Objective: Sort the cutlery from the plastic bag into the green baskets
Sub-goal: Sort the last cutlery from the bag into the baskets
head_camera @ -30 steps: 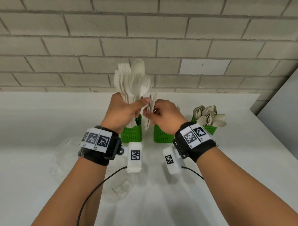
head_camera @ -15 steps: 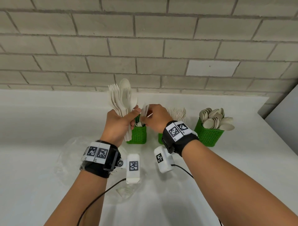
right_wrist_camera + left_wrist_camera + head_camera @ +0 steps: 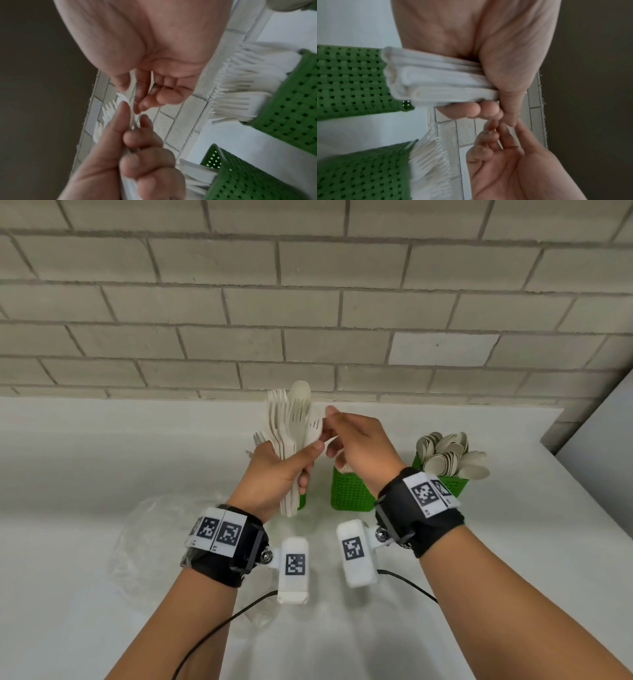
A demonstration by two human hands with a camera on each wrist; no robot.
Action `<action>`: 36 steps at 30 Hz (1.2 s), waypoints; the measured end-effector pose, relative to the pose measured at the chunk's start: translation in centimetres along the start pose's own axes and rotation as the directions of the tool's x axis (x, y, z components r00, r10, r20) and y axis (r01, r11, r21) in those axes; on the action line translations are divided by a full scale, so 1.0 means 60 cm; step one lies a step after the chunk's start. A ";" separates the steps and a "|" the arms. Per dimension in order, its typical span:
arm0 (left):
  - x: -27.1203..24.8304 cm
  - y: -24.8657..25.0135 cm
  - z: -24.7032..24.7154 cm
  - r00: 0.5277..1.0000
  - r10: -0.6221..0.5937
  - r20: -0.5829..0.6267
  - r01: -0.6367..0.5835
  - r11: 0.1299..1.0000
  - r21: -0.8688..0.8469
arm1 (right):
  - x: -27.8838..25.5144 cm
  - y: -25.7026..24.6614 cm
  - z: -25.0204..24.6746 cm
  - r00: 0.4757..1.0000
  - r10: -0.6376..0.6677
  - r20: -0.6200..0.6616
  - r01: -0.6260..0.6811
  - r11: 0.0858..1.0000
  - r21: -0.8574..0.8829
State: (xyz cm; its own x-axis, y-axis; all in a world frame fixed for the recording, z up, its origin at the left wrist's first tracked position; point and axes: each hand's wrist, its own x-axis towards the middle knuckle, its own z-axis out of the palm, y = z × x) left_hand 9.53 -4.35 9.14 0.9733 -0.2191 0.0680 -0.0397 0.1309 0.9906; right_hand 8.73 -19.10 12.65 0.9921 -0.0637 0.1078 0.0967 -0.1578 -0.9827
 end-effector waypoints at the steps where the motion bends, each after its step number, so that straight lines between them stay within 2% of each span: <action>1: -0.002 0.000 0.007 1.000 -0.002 0.012 0.002 1.000 0.006 | -0.007 0.000 -0.010 1.000 0.004 0.009 -0.004 0.999 0.040; 5: -0.013 -0.001 0.042 0.998 0.020 0.066 -0.022 0.999 0.039 | -0.030 0.003 -0.046 0.994 -0.094 0.051 0.099 0.991 -0.091; 8: -0.029 -0.004 0.070 0.990 0.009 0.138 -0.009 1.000 -0.001 | -0.039 0.010 -0.074 0.996 -0.088 -0.023 0.087 0.995 -0.051; 12: -0.040 -0.004 0.097 0.990 -0.053 0.132 0.064 0.995 -0.083 | -0.049 0.010 -0.108 0.989 -0.085 -0.117 0.088 0.996 0.023; 17: -0.048 -0.003 0.126 0.993 -0.024 0.117 0.029 0.999 -0.040 | -0.060 0.006 -0.132 0.995 -0.095 -0.023 0.094 0.994 -0.060; 22: -0.055 0.004 0.151 0.993 -0.007 0.121 0.011 0.999 -0.038 | -0.067 -0.001 -0.144 0.989 -0.123 -0.080 0.123 0.992 -0.006; 26: -0.057 0.015 0.163 0.993 -0.021 0.114 0.028 0.998 -0.064 | -0.072 -0.016 -0.148 0.986 -0.169 -0.010 0.168 0.985 -0.034; 30: -0.059 0.019 0.163 0.991 -0.050 0.124 0.060 0.995 -0.084 | -0.066 -0.026 -0.163 0.978 -0.147 -0.150 0.158 0.986 0.059; 33: -0.060 0.018 0.164 0.990 -0.065 0.128 0.077 0.993 -0.094 | -0.065 -0.028 -0.164 0.985 -0.130 -0.112 0.142 0.984 0.106; 36: -0.061 0.016 0.167 0.992 -0.056 0.110 0.062 0.997 -0.048 | -0.068 -0.032 -0.164 0.989 -0.108 -0.102 0.129 0.966 0.225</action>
State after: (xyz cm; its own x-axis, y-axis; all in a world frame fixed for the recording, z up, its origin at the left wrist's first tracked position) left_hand 3.68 -13.11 11.00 0.9431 -0.3315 0.0251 0.0312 0.1634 0.9861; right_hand 3.72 -28.22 15.55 0.9626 -0.1466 0.2280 0.2389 0.0613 -0.9691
